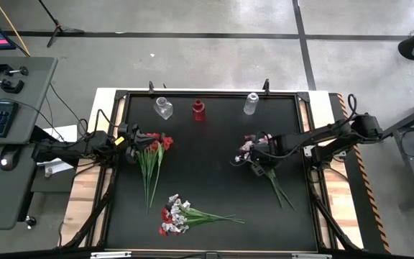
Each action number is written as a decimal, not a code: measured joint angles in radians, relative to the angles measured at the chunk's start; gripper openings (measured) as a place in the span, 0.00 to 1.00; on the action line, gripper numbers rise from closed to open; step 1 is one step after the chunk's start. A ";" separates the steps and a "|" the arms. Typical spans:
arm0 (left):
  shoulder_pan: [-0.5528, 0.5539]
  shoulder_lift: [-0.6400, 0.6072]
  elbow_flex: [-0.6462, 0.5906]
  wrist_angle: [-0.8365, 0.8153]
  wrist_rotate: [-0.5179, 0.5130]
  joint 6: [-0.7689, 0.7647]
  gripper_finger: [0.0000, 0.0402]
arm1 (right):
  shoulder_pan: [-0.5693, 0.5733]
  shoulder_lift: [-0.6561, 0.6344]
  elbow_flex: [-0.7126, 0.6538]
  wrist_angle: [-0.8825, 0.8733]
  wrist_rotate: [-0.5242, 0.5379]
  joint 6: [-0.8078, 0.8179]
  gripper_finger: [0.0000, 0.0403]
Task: Sort flowers into vase by color
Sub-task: Put the top right black flower into the right transparent flower vase
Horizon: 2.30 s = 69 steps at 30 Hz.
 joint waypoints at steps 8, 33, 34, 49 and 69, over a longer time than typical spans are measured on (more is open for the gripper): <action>0.000 0.000 0.000 0.000 0.000 0.000 0.00 | 0.000 0.000 0.107 -0.106 -0.011 -0.096 0.13; 0.000 0.000 0.000 0.000 0.000 0.000 0.00 | -0.085 0.000 0.066 -0.016 0.046 -0.095 0.38; 0.000 0.000 0.000 0.000 0.000 0.000 0.00 | -0.089 0.000 0.066 -0.015 0.050 -0.095 0.38; 0.000 0.000 0.000 0.000 0.000 0.000 0.00 | -0.103 0.130 0.066 0.039 0.038 -0.088 0.34; 0.000 0.000 0.000 0.000 0.000 0.000 0.00 | -0.104 -0.108 0.141 -0.119 0.019 -0.115 0.06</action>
